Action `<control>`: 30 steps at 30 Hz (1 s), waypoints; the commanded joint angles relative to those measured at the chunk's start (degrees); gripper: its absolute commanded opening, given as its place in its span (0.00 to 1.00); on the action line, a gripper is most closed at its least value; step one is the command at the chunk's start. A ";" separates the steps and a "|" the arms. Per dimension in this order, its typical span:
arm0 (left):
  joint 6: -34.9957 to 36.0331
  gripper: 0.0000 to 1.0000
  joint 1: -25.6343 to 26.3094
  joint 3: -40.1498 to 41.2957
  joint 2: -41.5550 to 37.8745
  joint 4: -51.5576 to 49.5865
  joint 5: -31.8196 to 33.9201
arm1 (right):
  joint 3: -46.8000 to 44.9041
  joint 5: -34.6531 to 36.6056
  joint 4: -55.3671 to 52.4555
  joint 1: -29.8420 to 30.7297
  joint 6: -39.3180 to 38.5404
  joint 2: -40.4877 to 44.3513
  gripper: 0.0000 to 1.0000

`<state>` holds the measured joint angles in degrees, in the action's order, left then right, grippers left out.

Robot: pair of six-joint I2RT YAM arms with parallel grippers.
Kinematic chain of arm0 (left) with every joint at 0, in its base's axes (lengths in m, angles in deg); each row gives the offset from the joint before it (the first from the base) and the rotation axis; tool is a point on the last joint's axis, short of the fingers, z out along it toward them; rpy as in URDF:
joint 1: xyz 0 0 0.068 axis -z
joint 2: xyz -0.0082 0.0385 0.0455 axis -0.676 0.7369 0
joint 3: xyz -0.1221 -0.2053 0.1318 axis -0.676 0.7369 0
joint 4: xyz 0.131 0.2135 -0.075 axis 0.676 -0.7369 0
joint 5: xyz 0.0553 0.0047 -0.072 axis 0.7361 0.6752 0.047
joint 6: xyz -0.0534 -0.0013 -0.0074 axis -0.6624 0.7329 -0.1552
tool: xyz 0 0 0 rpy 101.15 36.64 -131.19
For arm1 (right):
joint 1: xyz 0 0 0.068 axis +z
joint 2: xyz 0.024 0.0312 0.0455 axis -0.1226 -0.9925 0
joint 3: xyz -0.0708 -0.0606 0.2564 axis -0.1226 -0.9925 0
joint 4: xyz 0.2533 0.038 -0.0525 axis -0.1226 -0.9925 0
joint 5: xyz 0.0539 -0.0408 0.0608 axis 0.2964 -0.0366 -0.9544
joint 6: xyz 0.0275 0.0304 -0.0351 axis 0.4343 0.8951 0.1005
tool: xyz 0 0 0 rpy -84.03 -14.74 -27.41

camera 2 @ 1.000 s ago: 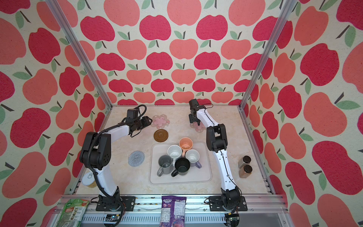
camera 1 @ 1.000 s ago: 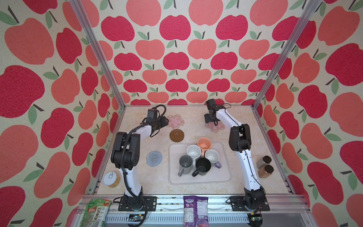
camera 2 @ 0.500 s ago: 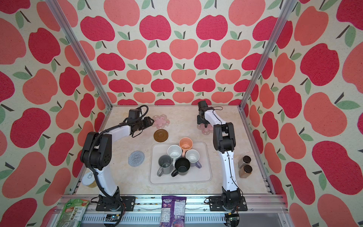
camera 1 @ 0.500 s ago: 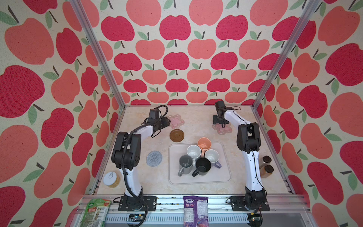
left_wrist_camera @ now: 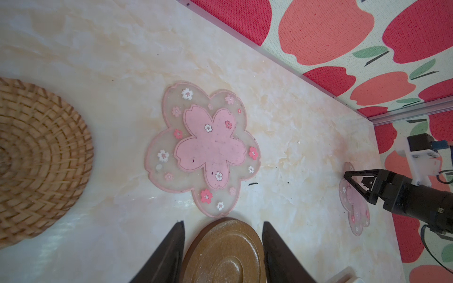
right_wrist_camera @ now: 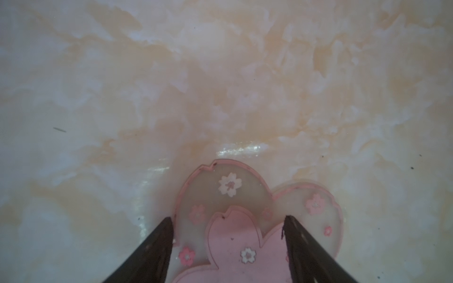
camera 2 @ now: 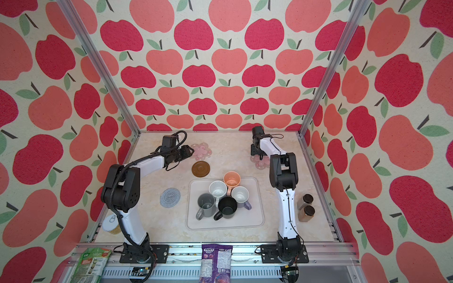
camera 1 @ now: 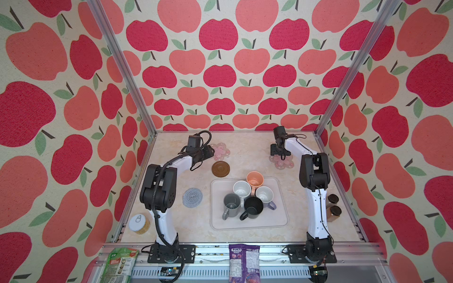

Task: Place cups on coasters
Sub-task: Move the coaster to the top-right of the table.

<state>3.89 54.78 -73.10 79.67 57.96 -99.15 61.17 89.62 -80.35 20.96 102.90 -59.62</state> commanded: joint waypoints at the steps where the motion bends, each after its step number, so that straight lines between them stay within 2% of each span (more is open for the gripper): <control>1: 0.40 0.53 0.48 -1.93 0.12 -1.46 -0.37 | -1.85 1.37 -3.53 -0.99 1.14 0.48 0.73; 16: 4.30 0.54 1.28 -1.14 -4.31 -6.23 1.50 | -10.56 -6.66 3.01 -0.23 0.10 11.70 0.76; 23: 5.75 0.54 1.28 -2.64 -4.80 -13.88 4.16 | -13.73 -7.15 4.14 0.78 -0.74 15.45 0.76; 30: 5.95 0.53 1.62 -8.02 -1.61 -21.46 5.02 | -18.10 -9.25 5.37 3.14 -1.97 19.75 0.76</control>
<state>8.57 55.94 -77.86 76.26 42.07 -95.46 44.73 82.25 -75.65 22.75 102.51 -43.16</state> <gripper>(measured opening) 0.534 0.760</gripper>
